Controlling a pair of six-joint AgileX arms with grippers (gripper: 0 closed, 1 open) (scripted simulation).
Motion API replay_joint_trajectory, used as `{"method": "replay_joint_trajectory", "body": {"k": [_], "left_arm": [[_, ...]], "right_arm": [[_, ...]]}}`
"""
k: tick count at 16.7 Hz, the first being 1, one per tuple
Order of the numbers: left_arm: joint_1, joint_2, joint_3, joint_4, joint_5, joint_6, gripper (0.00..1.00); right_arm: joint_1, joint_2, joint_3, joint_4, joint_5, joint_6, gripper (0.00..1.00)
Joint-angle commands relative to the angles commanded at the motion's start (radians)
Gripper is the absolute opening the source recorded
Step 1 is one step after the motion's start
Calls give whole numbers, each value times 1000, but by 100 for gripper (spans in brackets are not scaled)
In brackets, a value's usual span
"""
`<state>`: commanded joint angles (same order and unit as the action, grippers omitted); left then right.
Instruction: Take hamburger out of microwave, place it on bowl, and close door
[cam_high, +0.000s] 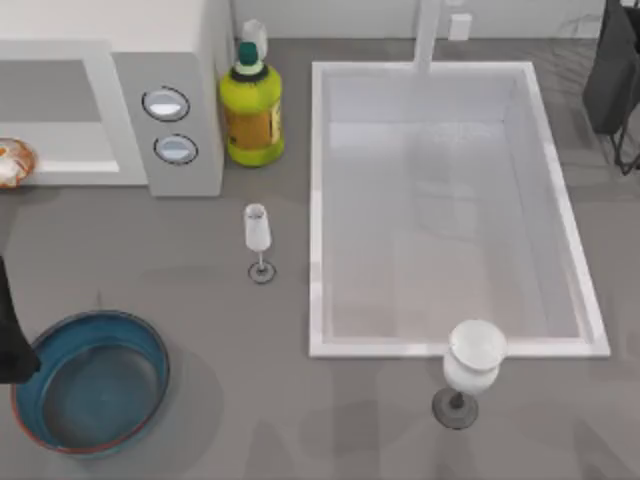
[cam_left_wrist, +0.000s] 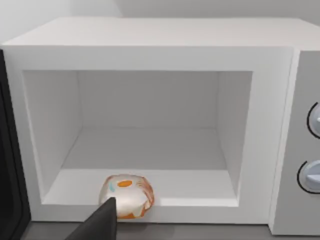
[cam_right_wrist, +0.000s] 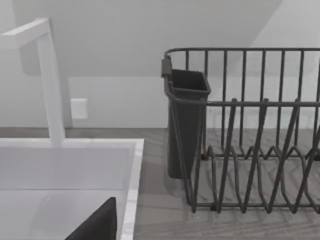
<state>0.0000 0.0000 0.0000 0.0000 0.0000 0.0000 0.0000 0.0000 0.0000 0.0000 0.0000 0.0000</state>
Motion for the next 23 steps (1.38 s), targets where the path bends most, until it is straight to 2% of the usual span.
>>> {"method": "replay_joint_trajectory", "body": {"k": [9,13,17,23], "left_arm": [[0,0,0,0,0,0,100],[11,102,42,67,12,5,100],[37,370,140,223,41,16,100],[89,1000,351,552,103,40,100]], "right_arm": [[0,0,0,0,0,0,100],[0,0,0,0,0,0,100],[0,0,0,0,0,0,100],[0,0,0,0,0,0,100]]}}
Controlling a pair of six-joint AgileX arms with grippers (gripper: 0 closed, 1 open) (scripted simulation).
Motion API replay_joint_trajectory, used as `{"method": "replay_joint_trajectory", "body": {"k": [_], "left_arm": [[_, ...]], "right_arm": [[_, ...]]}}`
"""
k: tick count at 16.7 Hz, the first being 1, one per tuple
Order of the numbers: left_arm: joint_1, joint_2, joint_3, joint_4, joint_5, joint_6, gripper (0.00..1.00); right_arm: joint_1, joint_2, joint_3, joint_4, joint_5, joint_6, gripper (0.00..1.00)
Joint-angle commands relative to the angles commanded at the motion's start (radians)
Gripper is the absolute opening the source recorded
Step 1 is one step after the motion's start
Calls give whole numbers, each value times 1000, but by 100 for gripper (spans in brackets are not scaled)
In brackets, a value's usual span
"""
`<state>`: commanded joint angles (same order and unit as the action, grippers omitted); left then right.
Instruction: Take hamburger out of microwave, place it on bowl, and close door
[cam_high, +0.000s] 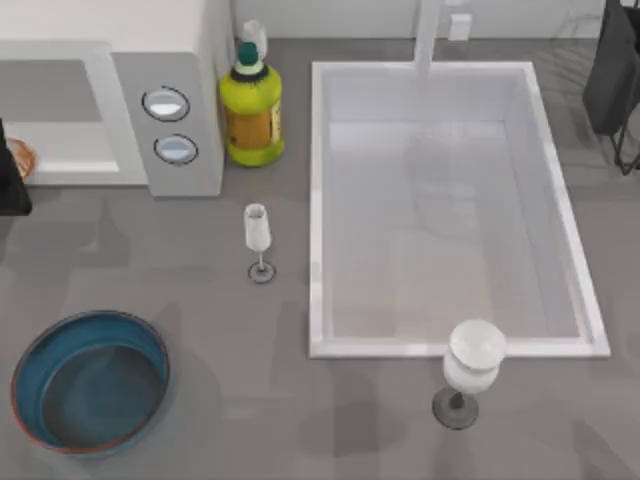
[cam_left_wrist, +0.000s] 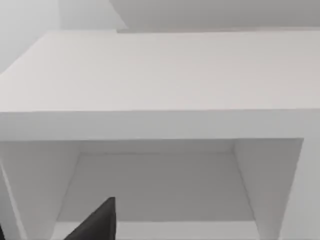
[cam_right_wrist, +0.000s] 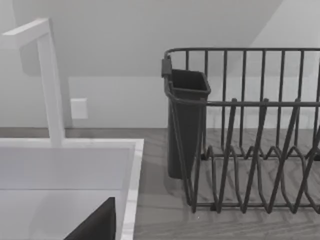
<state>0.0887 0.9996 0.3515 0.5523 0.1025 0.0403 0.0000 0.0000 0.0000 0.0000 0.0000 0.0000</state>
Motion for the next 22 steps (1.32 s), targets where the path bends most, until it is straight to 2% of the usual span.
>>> {"method": "replay_joint_trajectory", "body": {"k": [7,12,17,21,22], "left_arm": [[60,807,261,399,74,29,100],[95,1242,398,614,114,45,100],[116,1430,452,714,133,52,100],[117,1436,454,718,133,52,100],[133,1307,392,748,153,45,100]], "right_arm": [[0,0,0,0,0,0,100],[0,0,0,0,0,0,100],[0,0,0,0,0,0,100],[0,0,0,0,0,0,100],[0,0,0,0,0,0,100]]}}
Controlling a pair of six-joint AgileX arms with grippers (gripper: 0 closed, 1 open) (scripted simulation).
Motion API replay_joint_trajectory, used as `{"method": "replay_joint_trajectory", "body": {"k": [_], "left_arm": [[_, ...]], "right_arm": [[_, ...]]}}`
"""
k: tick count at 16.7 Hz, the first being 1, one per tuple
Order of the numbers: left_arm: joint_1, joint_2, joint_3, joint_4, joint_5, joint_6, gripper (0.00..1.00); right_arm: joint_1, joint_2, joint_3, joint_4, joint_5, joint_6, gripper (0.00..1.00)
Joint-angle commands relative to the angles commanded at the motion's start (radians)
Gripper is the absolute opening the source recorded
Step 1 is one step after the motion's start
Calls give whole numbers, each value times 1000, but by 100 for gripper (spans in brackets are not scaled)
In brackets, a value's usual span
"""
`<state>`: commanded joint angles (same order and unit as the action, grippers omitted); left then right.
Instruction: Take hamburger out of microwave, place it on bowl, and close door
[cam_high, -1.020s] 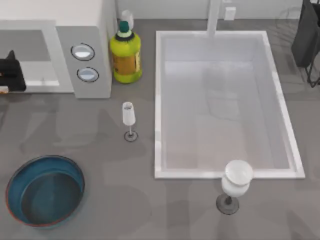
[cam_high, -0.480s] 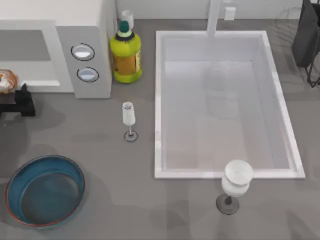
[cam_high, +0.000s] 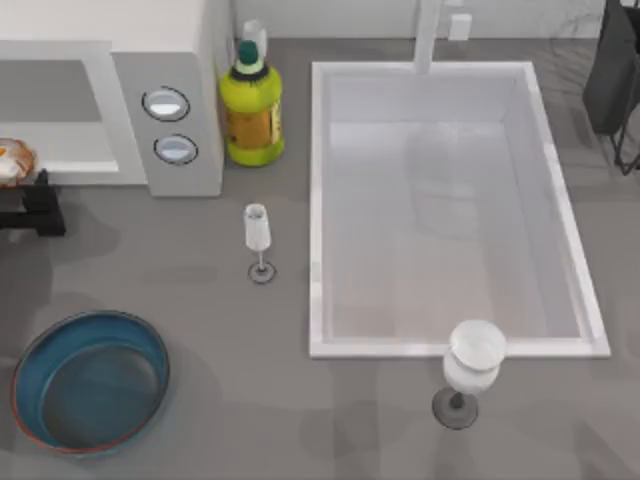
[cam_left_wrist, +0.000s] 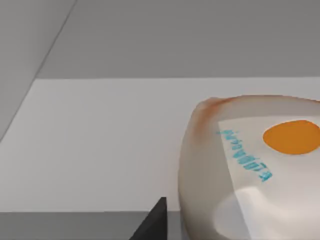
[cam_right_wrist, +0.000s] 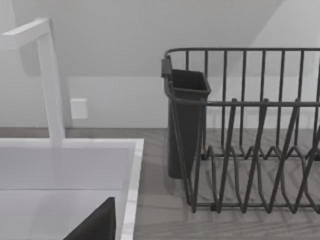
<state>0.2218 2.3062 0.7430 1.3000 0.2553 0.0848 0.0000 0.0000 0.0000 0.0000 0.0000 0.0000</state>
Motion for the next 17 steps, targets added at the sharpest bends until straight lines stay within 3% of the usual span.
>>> {"method": "replay_joint_trajectory", "body": {"k": [5,13,17], "left_arm": [[-15,73,114,-68,-12,-3,100],[-70,343,658,-365,-66,-17,100],[-90,419,807,-473,-86,-22,100]], "right_arm": [[0,0,0,0,0,0,100],[0,0,0,0,0,0,100],[0,0,0,0,0,0,100]]}}
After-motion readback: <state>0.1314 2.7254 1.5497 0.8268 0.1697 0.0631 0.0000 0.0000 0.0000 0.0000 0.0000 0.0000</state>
